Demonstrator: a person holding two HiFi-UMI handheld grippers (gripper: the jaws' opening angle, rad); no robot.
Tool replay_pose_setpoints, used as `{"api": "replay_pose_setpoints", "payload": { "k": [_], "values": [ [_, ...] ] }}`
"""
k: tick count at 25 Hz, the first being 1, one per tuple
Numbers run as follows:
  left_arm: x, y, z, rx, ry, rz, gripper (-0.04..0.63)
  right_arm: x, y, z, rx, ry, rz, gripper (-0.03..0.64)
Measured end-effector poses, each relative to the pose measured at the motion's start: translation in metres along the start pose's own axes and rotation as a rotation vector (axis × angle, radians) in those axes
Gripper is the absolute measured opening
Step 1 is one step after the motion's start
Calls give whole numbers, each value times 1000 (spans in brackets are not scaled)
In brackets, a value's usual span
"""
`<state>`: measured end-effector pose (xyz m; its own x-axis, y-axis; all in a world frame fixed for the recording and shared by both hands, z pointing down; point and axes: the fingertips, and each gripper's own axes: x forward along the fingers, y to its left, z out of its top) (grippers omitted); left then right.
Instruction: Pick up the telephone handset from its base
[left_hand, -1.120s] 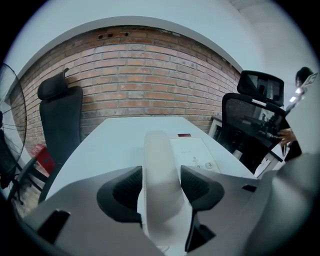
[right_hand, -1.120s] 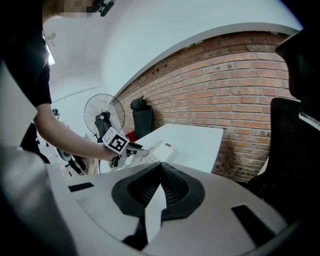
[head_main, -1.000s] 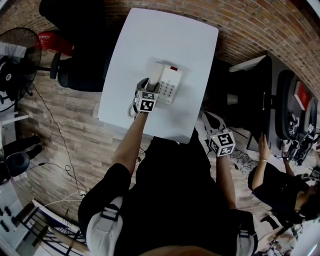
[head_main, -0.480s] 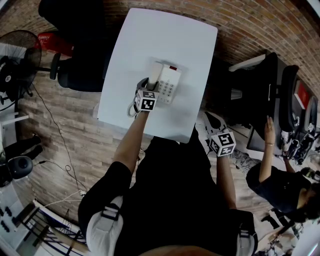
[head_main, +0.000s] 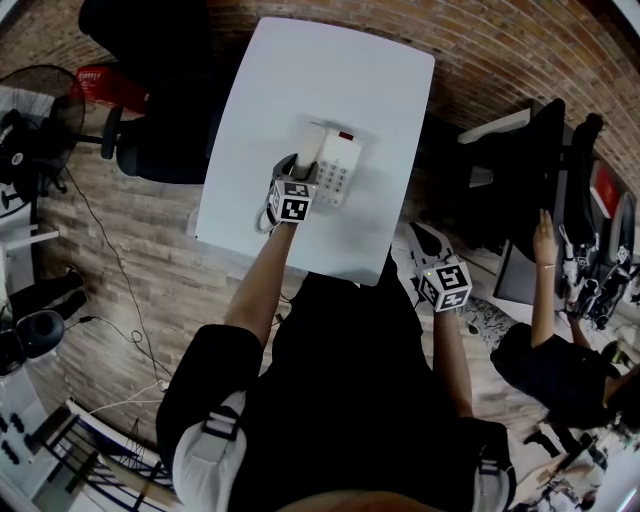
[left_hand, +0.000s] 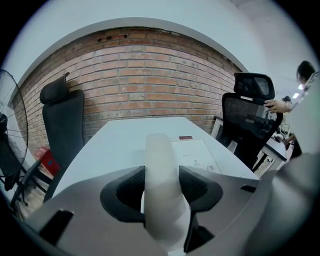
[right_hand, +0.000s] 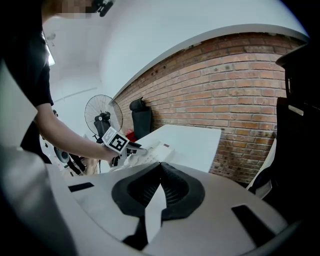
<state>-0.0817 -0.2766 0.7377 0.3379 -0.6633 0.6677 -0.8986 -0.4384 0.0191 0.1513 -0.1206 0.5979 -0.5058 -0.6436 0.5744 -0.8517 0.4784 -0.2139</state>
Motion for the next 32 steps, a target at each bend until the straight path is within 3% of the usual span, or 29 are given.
{"api": "replay_pose_setpoints", "payload": {
  "k": [32],
  "values": [
    [-32,3,12,-84,-83,-32,221,0,17,-3,-8,-10,22,-3]
  ]
}}
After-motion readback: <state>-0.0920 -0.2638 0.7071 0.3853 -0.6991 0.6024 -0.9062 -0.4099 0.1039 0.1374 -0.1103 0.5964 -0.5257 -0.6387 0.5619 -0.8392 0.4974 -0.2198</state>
